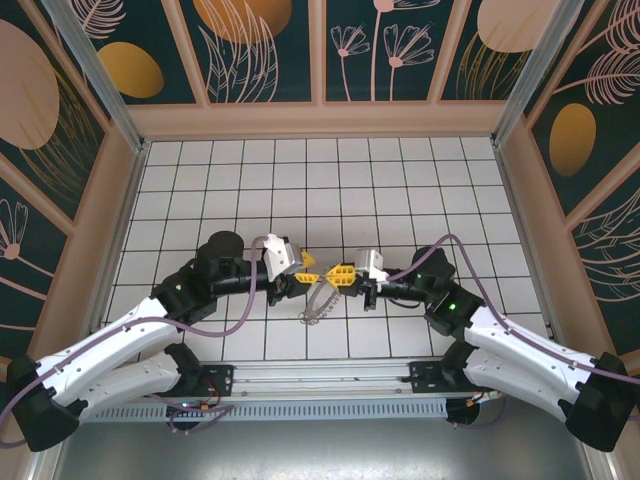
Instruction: Put the keys on the keyring
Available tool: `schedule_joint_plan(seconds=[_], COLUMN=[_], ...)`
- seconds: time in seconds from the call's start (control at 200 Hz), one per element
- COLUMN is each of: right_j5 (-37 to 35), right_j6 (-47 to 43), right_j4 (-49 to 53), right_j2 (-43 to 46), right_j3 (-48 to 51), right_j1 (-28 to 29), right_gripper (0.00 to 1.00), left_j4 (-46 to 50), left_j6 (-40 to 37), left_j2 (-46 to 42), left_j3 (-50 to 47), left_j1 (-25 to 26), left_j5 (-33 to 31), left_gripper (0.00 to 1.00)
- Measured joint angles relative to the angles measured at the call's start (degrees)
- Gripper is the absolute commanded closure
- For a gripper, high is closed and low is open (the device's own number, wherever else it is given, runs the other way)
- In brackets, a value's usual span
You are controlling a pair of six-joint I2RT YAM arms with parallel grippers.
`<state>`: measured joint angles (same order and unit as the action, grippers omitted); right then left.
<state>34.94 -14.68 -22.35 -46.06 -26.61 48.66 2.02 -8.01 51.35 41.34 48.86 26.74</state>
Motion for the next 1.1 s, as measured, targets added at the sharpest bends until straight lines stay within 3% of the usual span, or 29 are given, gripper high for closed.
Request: schedule_joint_plan(seconds=[0.53,0.831,1.101], right_j5=[6.1,7.1,7.2], right_j6=[12.4,13.8,14.3], right_j4=[-18.8,-21.3,-22.1], right_j2=[-0.9,-2.1,-2.5], right_j3=[4.2,4.3,4.3], right_j1=[-1.9,-1.9,-1.9], right_gripper=[1.0,1.0,1.0], left_j4=[-5.0,-6.4,-8.3], left_j6=[2.7,3.9,4.7], left_j2=[-1.5,-1.4,-0.4], left_j3=[-1.7,-1.7,-1.7], left_j1=[0.0,0.0,0.0], left_j5=[5.9,8.6,10.1], left_gripper=[0.7,0.8,0.82])
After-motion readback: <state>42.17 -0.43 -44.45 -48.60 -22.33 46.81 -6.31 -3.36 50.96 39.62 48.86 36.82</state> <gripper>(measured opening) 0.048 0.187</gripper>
